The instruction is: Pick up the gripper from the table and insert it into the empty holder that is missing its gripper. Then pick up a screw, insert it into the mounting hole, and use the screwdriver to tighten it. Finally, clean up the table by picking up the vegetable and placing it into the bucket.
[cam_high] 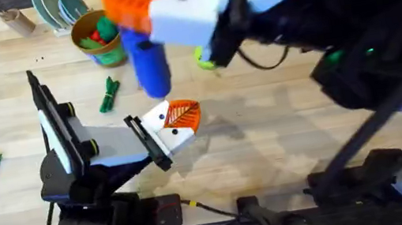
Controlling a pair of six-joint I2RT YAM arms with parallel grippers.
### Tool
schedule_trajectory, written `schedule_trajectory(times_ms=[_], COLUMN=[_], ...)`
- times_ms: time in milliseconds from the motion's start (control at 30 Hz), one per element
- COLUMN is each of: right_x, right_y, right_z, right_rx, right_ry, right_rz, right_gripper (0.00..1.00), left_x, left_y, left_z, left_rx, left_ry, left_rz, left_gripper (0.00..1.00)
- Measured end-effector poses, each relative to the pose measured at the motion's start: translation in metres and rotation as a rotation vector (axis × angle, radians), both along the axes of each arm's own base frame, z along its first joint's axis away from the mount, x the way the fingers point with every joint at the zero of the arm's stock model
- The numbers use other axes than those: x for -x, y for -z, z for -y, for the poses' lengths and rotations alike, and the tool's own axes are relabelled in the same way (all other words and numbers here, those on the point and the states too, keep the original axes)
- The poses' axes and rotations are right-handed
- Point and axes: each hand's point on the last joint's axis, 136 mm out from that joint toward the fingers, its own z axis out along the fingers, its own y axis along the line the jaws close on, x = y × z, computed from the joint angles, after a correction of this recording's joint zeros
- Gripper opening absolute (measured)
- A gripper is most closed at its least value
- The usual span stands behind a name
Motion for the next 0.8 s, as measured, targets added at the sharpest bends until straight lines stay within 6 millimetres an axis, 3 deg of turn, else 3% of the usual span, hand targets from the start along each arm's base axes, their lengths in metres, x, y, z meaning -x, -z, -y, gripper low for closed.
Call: schedule_trajectory(times_ms=[200, 800], right_x=[0.004, 0.004], right_y=[0.016, 0.025], right_z=[-0.019, -0.026], right_rx=[0.016, 0.031], right_ry=[-0.043, -0.060], right_rz=[-0.018, -0.044], right_gripper=[0.029, 0.029], left_x=[0.000, 0.000], left_y=[0.000, 0.000], left_z=[0.000, 0.000], left_rx=[0.000, 0.000], left_ry=[0.000, 0.000], left_rz=[0.000, 0.000], left_gripper=[0.004, 0.004])
